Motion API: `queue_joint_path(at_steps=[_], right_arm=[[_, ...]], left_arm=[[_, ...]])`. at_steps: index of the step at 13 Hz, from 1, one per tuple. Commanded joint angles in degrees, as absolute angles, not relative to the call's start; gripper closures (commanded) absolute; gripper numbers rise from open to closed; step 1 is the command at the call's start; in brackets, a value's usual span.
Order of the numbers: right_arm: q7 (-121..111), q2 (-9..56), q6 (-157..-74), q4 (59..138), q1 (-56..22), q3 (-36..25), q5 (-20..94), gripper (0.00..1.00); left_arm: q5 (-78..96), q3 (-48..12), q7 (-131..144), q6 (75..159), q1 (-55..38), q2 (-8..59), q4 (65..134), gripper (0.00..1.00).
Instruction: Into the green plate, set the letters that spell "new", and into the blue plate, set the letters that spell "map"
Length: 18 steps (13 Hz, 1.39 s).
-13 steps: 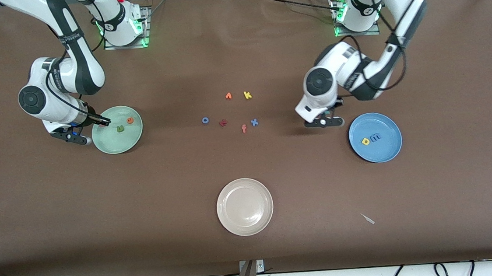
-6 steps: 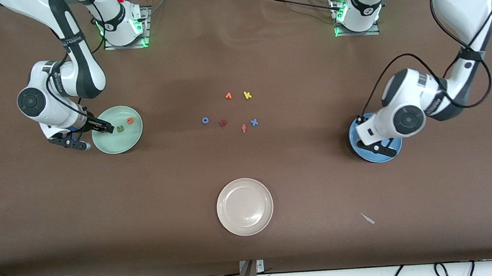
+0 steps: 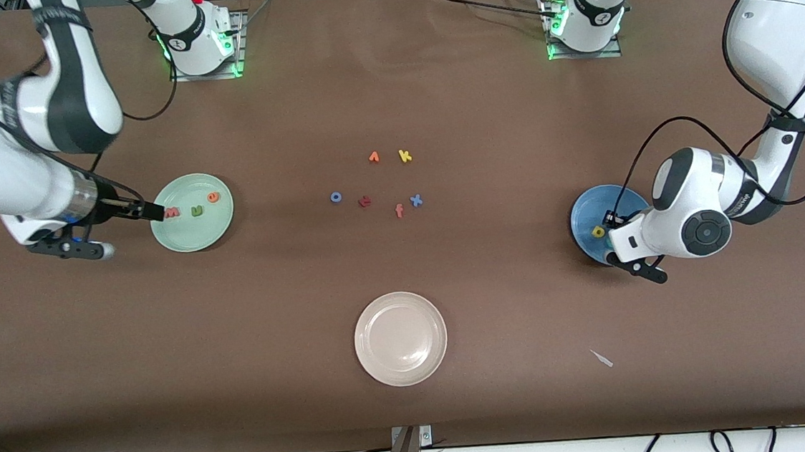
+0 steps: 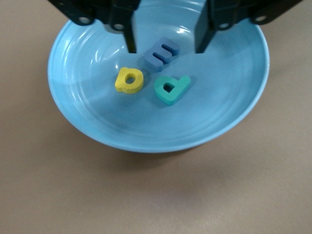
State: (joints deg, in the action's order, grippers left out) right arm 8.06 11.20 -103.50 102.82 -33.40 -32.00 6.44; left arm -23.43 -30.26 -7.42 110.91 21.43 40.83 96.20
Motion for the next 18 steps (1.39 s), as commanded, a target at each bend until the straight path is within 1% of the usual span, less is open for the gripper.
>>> queue_joint_path(at_steps=[1, 2, 3, 4, 5, 7, 8, 10, 11, 14, 16, 18], right_arm=[[0.4, 11.0, -97.22, 95.37, -33.13, -31.03, 4.41, 0.0], [0.79, 9.42, -96.51, 94.84, -30.61, -28.33, 4.13, 0.0], [-0.86, 7.23, -96.59, 94.83, -24.06, -23.08, 4.04, 0.0], [-0.7, 4.51, -96.24, 94.83, -16.77, -16.15, 3.43, 0.0], [-0.62, 1.79, -96.85, 94.83, -11.48, -12.34, 3.51, 0.0], [-0.88, -2.44, -95.38, 95.36, -7.14, -9.77, 3.08, 0.0], [-0.79, -3.42, -93.1, 95.54, -4.86, -7.41, 1.42, 0.0], [-0.44, -4.65, -92.46, 96.23, -1.33, -2.49, -1.22, 0.0], [0.6, -5.53, -92.55, 97.55, -0.8, -1.5, -2.54, 0.0], [0.79, -4.22, -92.9, 97.21, -0.7, -1.49, -0.54, 0.0], [0.09, -4.39, -92.11, 97.21, -0.7, -1.67, 0.35, 0.0], [-0.09, -4.31, -91.41, 97.21, -0.7, -2.81, 0.61, 0.0]], left_arm=[[-23.47, -30.23, -8.96, 106.81, 21.36, 39.2, 94.05, 0.0], [-23.29, -30.32, -8.96, 104.35, 21.18, 38.68, 92.39, 0.0], [-23.38, -30.32, -8.88, 101.02, 21.09, 38.5, 90.63, 0.0], [-23.29, -30.41, -8.88, 98.38, 21.09, 38.5, 88.79, 0.0], [-23.12, -30.41, -8.96, 96.96, 21.44, 38.5, 87.81, 0.0], [-23.03, -30.41, -8.44, 95.98, 21.53, 37.28, 87.63, 0.0], [-23.03, -30.32, -8.26, 95.19, 21.71, 36.66, 87.63, 0.0], [-22.94, -30.23, -7.65, 94.48, 21.8, 35.08, 87.54, 0.0], [-23.03, -30.23, -6.52, 94.48, 21.8, 34.55, 87.45, 0.0], [-22.07, -30.06, -6.24, 92.81, 22.58, 33.84, 85.52, 0.0], [-12.71, -29.1, -6.33, 92.81, 25.31, 30.08, 86.13, 0.0], [-8.01, -21.39, -6.24, 93.08, 21.47, 24.81, 88.14, 0.0]])
